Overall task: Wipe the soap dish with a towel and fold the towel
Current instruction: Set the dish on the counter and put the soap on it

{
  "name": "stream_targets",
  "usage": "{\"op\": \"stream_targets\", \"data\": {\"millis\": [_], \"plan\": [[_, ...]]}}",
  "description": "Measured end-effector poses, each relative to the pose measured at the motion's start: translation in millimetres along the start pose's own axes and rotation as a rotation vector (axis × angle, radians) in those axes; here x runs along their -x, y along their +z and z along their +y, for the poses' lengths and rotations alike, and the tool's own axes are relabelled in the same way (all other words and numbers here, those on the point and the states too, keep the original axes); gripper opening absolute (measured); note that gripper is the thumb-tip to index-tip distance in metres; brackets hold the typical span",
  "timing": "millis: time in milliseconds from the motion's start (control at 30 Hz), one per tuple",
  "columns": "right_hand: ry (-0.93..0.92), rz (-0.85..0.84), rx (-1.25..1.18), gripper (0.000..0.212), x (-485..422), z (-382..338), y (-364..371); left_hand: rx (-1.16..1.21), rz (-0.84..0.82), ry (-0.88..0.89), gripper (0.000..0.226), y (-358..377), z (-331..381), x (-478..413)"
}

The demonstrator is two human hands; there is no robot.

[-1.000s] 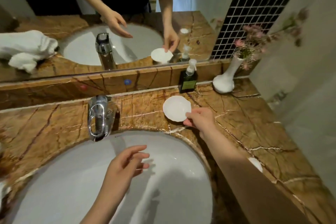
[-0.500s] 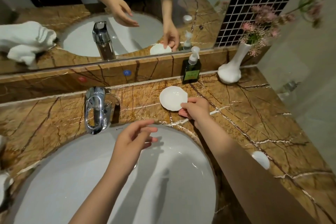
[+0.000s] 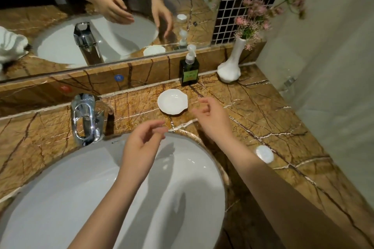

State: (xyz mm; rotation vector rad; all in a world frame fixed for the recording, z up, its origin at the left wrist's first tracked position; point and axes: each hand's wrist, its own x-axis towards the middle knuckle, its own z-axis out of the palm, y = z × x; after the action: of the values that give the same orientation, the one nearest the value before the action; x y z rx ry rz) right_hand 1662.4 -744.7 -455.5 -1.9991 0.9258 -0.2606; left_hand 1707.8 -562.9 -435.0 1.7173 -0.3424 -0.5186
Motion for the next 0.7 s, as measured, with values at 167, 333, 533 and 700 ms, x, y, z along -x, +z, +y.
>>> {"op": "stream_targets", "data": {"millis": [167, 333, 533, 700], "plan": [[-0.192, 0.183, 0.335, 0.048, 59, 29, -64, -0.239, -0.175, 0.262, 0.025, 47, 10, 5], [-0.032, 0.216, 0.456, 0.051, 102, 85, -107, -0.577, -0.422, 0.479, 0.037, 119, 8, 9], [-0.011, 0.261, 0.508, 0.051, 125, 118, -131, -0.973, -0.597, 0.727, 0.053, 199, -15, 5], [0.014, 0.24, 0.54, 0.054, 122, 132, -139, -1.083, -0.611, 0.752, 0.055, 220, -25, 1]]}}
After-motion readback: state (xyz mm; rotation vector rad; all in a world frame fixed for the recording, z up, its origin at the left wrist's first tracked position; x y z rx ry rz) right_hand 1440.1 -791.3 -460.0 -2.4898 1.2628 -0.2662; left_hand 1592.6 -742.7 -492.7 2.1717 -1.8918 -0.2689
